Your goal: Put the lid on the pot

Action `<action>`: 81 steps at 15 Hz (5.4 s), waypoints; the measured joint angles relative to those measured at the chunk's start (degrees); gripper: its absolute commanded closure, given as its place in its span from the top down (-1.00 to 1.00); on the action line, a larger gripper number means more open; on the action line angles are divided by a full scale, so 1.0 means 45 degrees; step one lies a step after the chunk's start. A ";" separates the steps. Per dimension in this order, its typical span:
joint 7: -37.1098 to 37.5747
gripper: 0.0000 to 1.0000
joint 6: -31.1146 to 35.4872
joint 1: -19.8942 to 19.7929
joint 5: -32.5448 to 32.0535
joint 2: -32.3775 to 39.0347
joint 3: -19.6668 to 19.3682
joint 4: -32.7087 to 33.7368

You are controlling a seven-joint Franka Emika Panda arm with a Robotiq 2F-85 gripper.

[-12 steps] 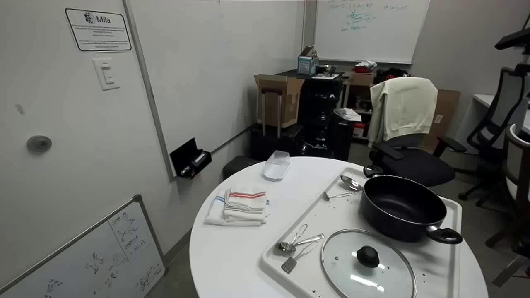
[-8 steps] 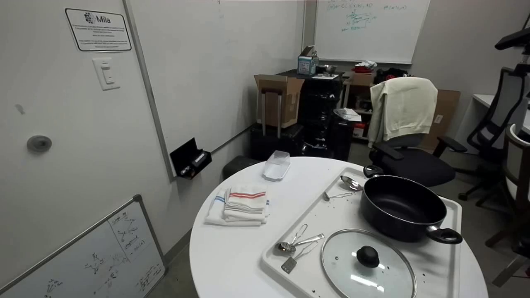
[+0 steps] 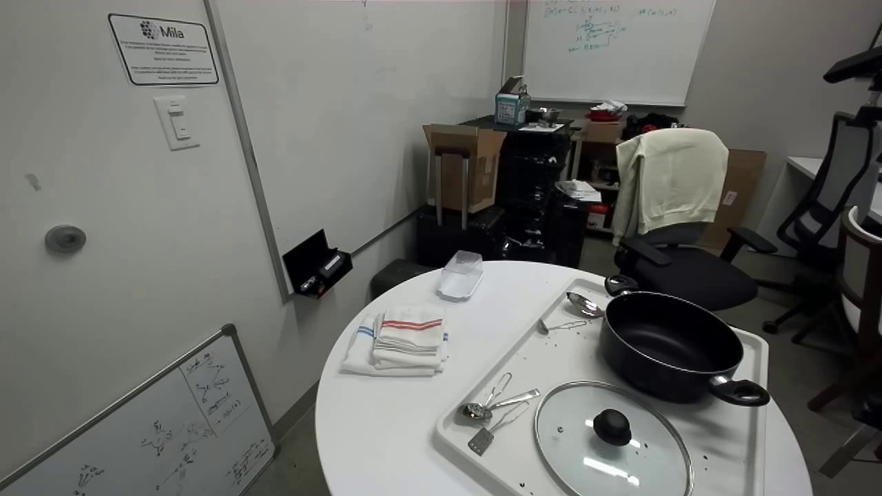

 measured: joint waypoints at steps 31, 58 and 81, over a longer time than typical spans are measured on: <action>-0.8860 1.00 0.1944 0.2295 -0.3595 1.4057 -0.1294 0.6100; -0.9454 1.00 0.4724 0.4023 -0.5711 2.1264 -0.2187 1.0549; -0.9932 -0.50 0.4713 0.4029 -0.5710 2.1703 -0.2306 1.0792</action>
